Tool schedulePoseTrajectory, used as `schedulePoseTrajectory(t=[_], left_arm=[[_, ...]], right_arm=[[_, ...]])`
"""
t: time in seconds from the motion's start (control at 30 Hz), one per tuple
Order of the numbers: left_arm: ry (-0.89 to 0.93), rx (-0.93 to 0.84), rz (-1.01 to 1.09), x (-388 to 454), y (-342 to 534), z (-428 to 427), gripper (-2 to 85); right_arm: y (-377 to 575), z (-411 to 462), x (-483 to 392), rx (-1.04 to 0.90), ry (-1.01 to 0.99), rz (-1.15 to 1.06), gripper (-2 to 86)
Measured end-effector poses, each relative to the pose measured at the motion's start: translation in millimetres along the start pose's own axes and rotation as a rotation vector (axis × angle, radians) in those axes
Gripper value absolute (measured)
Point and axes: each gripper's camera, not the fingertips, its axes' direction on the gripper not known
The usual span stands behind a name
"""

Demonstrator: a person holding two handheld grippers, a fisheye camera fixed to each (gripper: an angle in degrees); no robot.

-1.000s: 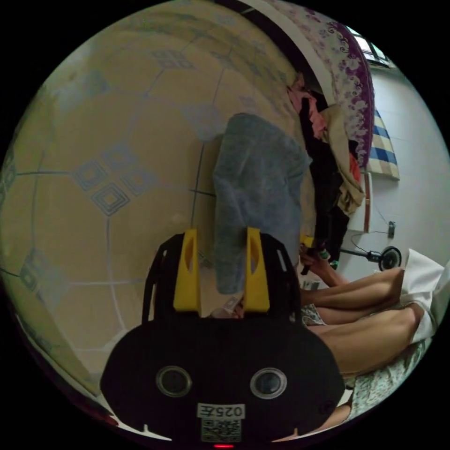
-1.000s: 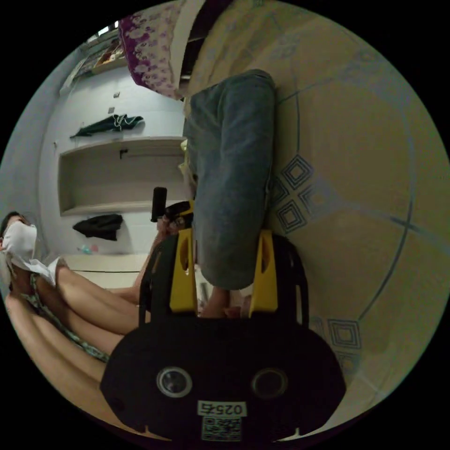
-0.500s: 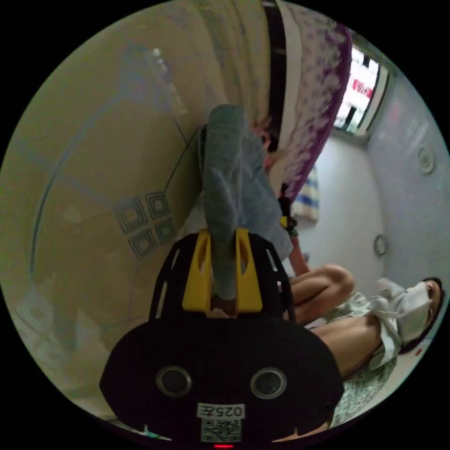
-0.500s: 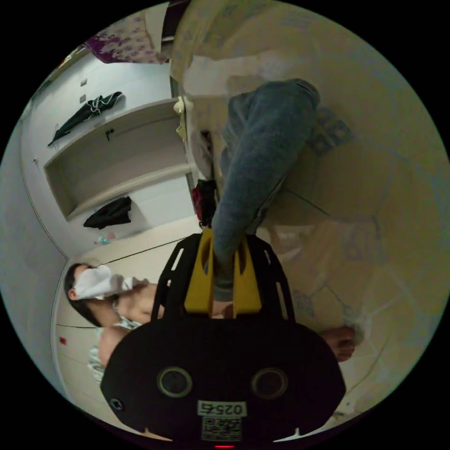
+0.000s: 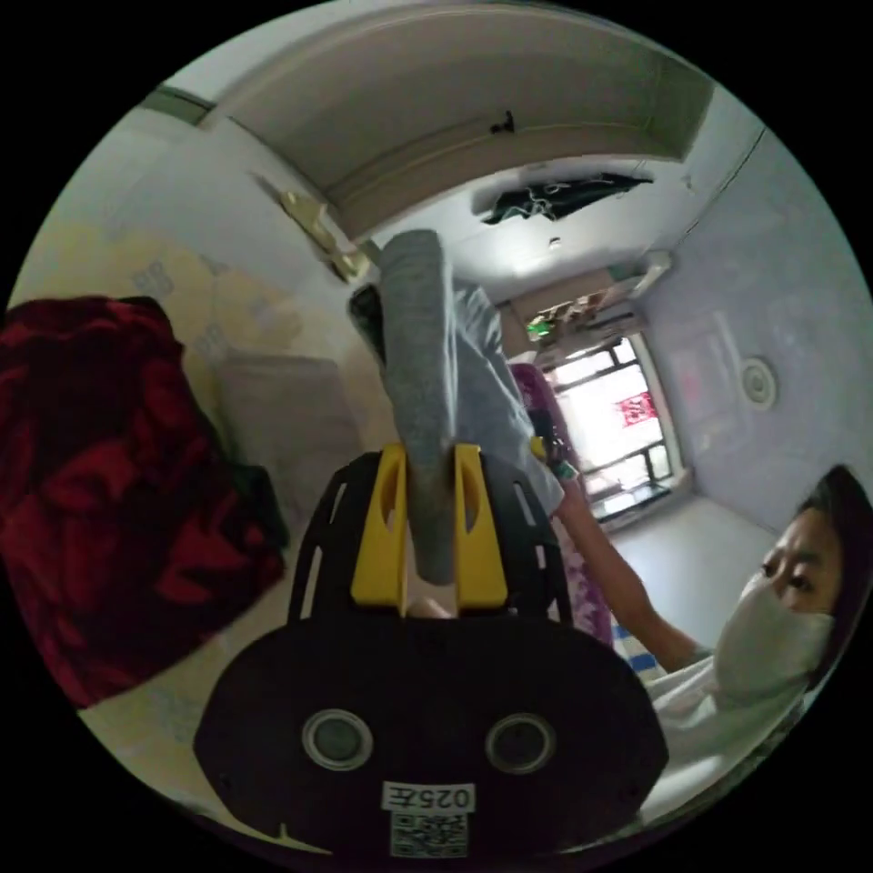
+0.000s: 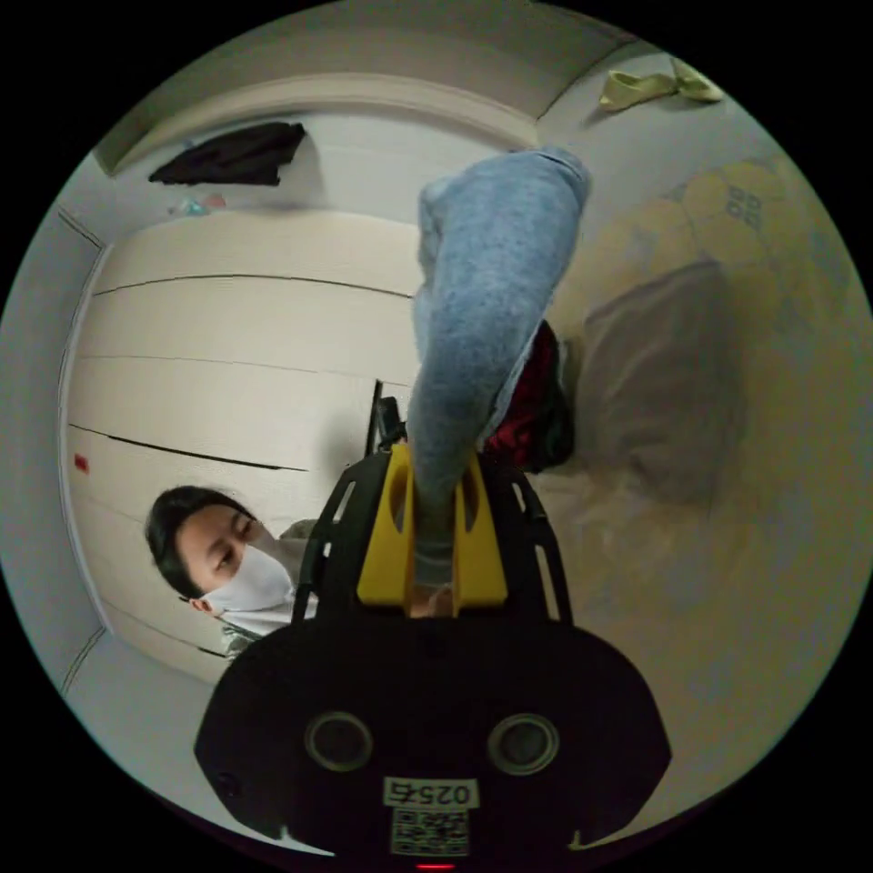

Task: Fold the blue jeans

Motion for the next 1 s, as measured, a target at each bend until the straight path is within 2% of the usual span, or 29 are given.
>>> schedulePoseTrajectory(t=[0.1, 0.17, 0.2, 0.23, 0.3, 0.37, 0.43, 0.5, 0.6, 0.7, 0.77, 0.83, 0.9, 0.97, 1.0], left_arm=[[-0.238, -0.083, -0.100, -65, -5, 43, 3.1], [-0.328, -0.297, -0.200, -128, 9, 98, 1.0], [-0.329, -0.302, -0.226, -140, 15, 106, 0.6], [-0.268, -0.274, -0.224, -149, 23, 109, 0.3], [-0.281, -0.275, -0.196, -151, 32, 111, -0.2], [-0.365, -0.267, -0.125, -148, 50, 119, -0.7], [-0.416, -0.254, -0.073, -145, 66, 122, -0.8], [-0.410, -0.257, -0.044, -149, 85, 127, -0.8], [-0.402, -0.278, -0.063, -177, 120, 152, -0.2], [-0.347, -0.261, -0.099, -194, 149, 157, 1.4], [-0.448, -0.188, -0.075, -193, 182, 146, 2.1], [-0.532, -0.069, -0.038, -187, 216, 130, 1.8], [-0.617, 0.075, 0.037, -172, 257, 114, 1.3], [-0.729, 0.326, 0.295, -127, 331, 110, 0.7], [-0.723, 0.376, 0.368, -115, 352, 114, 0.6]], right_arm=[[-57, 35, 59, -0.101, 0.156, 0.088, 6.6], [-77, 73, 112, -0.166, 0.432, 0.251, 6.6], [-78, 82, 122, -0.188, 0.492, 0.285, 6.6], [-78, 87, 130, -0.167, 0.480, 0.308, 6.4], [-71, 83, 125, -0.106, 0.393, 0.269, 6.3], [-64, 90, 88, -0.079, 0.422, 0.102, 6.2], [-57, 98, 59, -0.067, 0.443, 0.026, 6.1], [-49, 103, 47, -0.051, 0.450, 0.043, 6.2], [-36, 120, 59, -0.015, 0.494, 0.183, 7.1], [-9, 124, 58, 0.105, 0.405, 0.220, 10.2], [27, 120, 40, 0.236, 0.323, 0.239, 11.4], [65, 111, 14, 0.320, 0.349, 0.220, 11.7], [113, 102, -24, 0.380, 0.454, 0.181, 11.9], [204, 97, -115, 0.587, 0.731, 0.049, 10.7], [232, 100, -146, 0.662, 0.817, -0.016, 10.1]])
